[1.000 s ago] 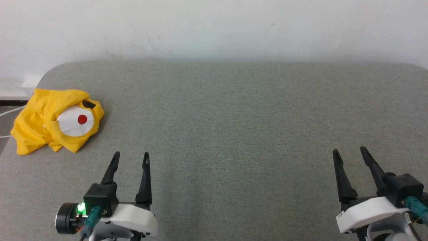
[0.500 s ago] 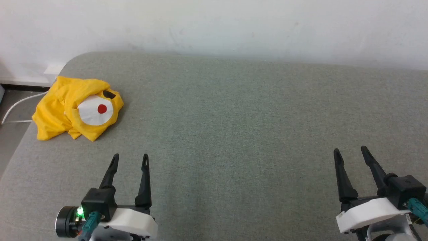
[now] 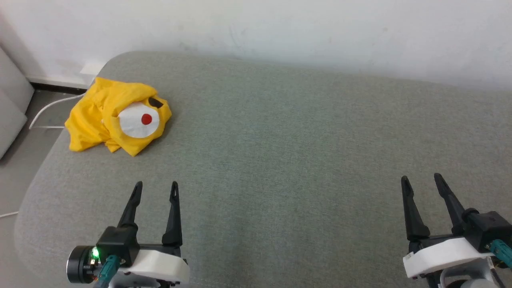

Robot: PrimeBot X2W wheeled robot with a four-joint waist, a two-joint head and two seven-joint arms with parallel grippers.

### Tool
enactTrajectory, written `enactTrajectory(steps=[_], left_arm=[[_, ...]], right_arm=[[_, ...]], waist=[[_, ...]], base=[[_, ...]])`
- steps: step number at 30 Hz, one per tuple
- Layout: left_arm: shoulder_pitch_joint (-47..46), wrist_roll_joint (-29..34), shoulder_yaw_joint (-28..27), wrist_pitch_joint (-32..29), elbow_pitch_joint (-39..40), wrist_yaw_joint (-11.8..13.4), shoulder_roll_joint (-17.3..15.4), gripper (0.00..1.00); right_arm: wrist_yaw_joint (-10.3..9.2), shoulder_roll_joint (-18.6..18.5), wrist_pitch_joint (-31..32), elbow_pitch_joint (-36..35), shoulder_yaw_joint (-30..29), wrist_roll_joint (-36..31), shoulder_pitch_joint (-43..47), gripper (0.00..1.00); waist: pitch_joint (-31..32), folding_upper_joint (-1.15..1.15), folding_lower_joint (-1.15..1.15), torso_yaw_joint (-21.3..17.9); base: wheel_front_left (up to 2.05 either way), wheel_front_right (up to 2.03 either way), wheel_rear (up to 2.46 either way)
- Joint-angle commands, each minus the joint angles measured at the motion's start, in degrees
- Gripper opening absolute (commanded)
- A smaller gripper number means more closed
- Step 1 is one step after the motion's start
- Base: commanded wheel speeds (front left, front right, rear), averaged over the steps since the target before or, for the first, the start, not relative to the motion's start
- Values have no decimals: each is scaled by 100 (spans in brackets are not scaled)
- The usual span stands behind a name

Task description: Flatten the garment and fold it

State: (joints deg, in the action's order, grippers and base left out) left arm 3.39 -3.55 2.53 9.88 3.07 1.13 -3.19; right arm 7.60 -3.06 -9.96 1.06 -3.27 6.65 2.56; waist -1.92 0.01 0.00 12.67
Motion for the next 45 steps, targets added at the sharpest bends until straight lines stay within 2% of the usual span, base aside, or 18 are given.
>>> enactTrajectory(steps=[1, 28, 38, 45], left_arm=[[20, -32, 11, 62, 40, 28, 22, 100], [138, -274, 193, 385, 132, 129, 29, 100], [216, -311, 178, 505, 164, 148, 31, 100], [161, -257, 182, 512, 82, 98, 32, 100]], right_arm=[[-7, 12, -55, 26, 6, 53, -10, 100], [-10, 17, -378, 178, 104, 172, 30, 100], [-11, 18, -497, 218, 130, 293, 82, 100], [-11, 18, -504, 176, 80, 297, 148, 100]], waist=[[-10, -1, 0, 108], [-116, -1, 0, 1308], [-71, -1, 0, 1535], [-81, -1, 0, 1483]], base=[[0, 0, 0], [0, 0, 0], [0, 0, 0], [0, 0, 0]])
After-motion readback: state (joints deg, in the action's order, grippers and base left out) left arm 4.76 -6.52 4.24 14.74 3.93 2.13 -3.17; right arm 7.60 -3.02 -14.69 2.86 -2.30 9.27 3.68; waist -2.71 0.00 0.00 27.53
